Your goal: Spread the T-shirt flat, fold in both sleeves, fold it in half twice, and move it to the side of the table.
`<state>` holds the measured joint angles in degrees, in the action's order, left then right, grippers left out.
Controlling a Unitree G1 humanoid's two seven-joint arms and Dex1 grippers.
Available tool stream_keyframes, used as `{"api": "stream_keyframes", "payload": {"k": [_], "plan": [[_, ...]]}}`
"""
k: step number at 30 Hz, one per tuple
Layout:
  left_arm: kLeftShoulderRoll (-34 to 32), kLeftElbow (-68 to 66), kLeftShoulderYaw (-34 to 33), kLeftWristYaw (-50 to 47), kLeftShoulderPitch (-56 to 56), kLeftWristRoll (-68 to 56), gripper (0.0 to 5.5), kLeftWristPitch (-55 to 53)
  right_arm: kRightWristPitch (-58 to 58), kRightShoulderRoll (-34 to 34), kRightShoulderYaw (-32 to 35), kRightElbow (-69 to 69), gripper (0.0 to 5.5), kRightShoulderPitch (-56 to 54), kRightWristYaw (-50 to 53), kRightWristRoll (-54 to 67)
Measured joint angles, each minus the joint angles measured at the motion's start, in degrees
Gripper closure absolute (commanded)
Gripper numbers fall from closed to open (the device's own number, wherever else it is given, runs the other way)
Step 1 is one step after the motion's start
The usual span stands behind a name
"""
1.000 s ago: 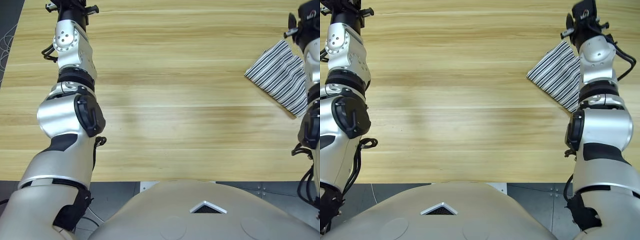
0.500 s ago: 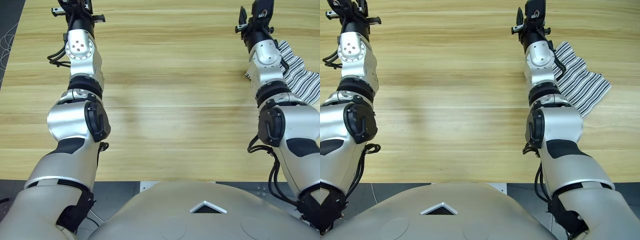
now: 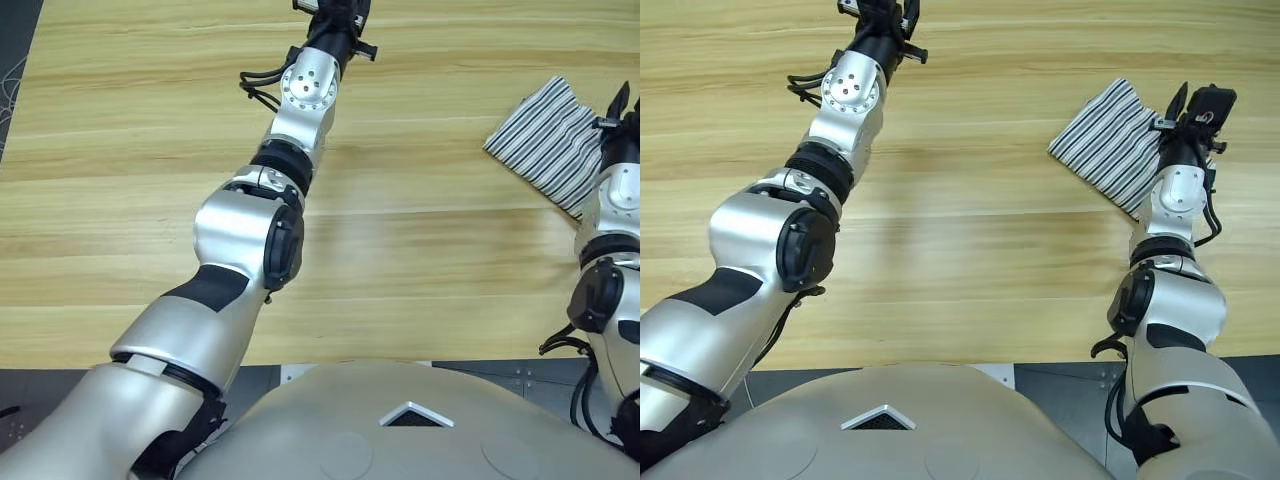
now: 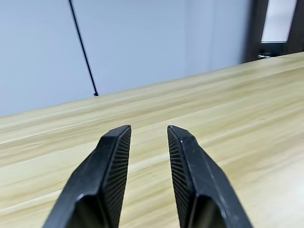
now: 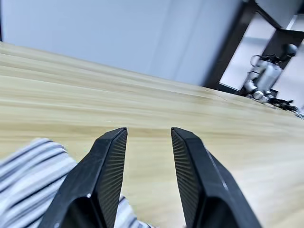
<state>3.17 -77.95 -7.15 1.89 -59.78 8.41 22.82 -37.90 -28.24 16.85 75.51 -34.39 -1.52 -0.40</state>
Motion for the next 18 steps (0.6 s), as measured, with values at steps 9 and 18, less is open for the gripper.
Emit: {"api": "stream_keyframes", "payload": {"k": [9,18], "plan": [[-2.26,-0.11,-0.27,-0.04,0.00,1.32,4.07,-0.23,0.64,2.21,-2.36,-0.16,3.79,-2.28,1.14,-1.91],[-4.33,-0.34,-1.28,-0.16,0.00,1.50,4.07,-1.63,3.82,3.56,-3.99,0.56,3.79,-5.55,1.45,-3.83]]}}
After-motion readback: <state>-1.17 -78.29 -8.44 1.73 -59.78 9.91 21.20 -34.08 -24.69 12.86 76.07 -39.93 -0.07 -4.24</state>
